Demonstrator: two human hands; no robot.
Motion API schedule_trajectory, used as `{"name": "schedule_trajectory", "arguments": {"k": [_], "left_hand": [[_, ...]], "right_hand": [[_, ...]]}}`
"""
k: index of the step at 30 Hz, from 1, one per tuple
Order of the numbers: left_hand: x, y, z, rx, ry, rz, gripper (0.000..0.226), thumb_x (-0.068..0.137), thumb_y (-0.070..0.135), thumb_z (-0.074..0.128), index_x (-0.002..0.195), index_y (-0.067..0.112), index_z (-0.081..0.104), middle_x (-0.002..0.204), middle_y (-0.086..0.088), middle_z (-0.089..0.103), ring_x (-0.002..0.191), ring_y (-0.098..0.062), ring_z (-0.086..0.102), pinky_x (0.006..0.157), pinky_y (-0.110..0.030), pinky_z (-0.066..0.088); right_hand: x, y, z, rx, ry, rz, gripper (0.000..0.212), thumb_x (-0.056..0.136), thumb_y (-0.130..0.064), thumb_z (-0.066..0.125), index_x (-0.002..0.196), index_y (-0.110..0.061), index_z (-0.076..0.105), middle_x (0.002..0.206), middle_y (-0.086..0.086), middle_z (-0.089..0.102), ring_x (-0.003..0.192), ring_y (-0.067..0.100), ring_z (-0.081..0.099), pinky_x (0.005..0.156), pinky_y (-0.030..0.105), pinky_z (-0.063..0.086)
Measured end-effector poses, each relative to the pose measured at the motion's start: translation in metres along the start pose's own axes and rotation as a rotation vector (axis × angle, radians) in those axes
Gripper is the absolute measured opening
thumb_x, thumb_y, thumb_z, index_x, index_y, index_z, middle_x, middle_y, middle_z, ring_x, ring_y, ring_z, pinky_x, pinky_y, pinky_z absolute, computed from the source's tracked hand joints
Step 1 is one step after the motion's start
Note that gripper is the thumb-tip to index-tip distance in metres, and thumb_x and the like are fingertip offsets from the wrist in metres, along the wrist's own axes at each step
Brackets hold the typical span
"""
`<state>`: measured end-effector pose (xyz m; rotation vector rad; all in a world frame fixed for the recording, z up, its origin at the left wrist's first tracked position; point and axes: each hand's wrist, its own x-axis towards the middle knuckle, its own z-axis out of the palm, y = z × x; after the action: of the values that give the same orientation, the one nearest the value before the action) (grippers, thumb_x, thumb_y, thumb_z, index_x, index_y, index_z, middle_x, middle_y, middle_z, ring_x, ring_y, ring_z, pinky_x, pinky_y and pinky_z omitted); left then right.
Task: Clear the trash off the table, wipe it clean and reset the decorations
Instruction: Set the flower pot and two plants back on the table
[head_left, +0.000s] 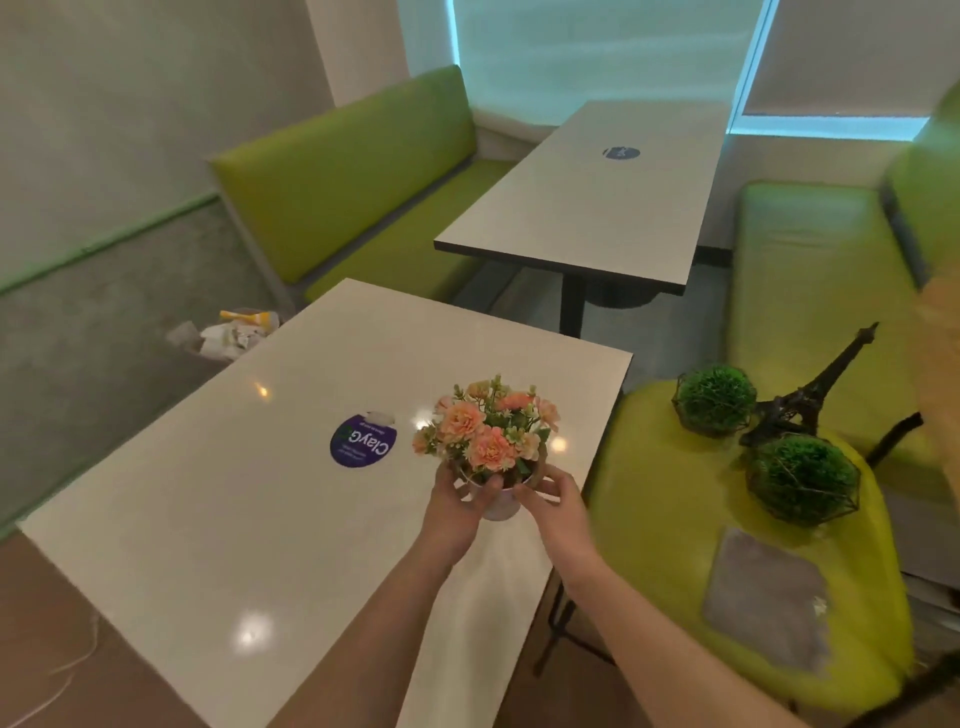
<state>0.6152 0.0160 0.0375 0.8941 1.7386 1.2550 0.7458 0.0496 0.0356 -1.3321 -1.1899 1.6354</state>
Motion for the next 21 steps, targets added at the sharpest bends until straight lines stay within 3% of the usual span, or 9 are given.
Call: {"name": "schedule_trajectory", "arguments": {"k": [5,8,10,14,16,21], "left_hand": [[0.020,-0.013,-0.078,-0.005,-0.049,-0.002,0.069,0.086,0.031,0.073,0.143,0.023,0.035,0.136,0.005,0.050,0.119,-0.019,0.054,0.085,-0.022,0.047],[0.040,-0.023,-0.129,0.002,-0.078,-0.018,0.075,0.077,0.040,0.076,0.140,0.026,0.039,0.136,0.005,0.053,0.119,-0.019,0.056,0.078,-0.017,0.048],[0.057,-0.027,-0.159,0.027,-0.102,-0.015,0.066,0.084,0.032,0.075,0.139,0.025,0.039,0.132,0.005,0.054,0.117,-0.018,0.055,0.074,-0.014,0.047],[0.090,-0.033,-0.198,0.087,-0.149,-0.011,0.051,0.089,0.026,0.068,0.133,0.027,0.042,0.122,0.003,0.059,0.113,-0.017,0.056,0.086,-0.027,0.044],[0.110,-0.038,-0.216,0.063,-0.174,-0.012,0.050,0.089,0.022,0.069,0.131,0.023,0.044,0.123,0.001,0.060,0.110,-0.016,0.059,0.086,-0.027,0.047],[0.145,-0.048,-0.244,0.015,-0.207,-0.028,0.054,0.090,0.011,0.066,0.138,0.012,0.041,0.126,-0.006,0.059,0.097,-0.008,0.062,0.066,-0.013,0.052]], "right_hand": [[0.002,-0.003,0.072,0.014,-0.017,-0.023,0.028,0.097,-0.027,0.058,0.123,-0.020,0.048,0.106,-0.009,0.056,0.096,0.005,0.054,0.070,0.013,0.039],[0.006,0.002,0.122,-0.010,0.014,-0.027,0.031,0.098,-0.028,0.056,0.126,-0.017,0.049,0.109,-0.006,0.056,0.096,0.004,0.054,0.069,0.011,0.039],[0.011,0.001,0.155,-0.028,0.031,-0.024,0.034,0.098,-0.027,0.057,0.128,-0.015,0.049,0.117,-0.002,0.056,0.098,0.007,0.055,0.069,0.011,0.040],[0.029,0.001,0.198,-0.036,0.065,-0.015,0.036,0.096,-0.025,0.060,0.129,-0.015,0.050,0.123,-0.003,0.055,0.102,0.009,0.056,0.070,0.012,0.040],[0.041,0.002,0.220,-0.044,0.083,-0.007,0.037,0.097,-0.024,0.060,0.130,-0.015,0.049,0.125,-0.004,0.054,0.105,0.010,0.055,0.075,0.016,0.041],[0.064,0.004,0.256,-0.058,0.111,0.006,0.038,0.097,-0.021,0.059,0.132,-0.014,0.048,0.127,-0.004,0.053,0.104,0.011,0.055,0.068,0.009,0.040]]}}
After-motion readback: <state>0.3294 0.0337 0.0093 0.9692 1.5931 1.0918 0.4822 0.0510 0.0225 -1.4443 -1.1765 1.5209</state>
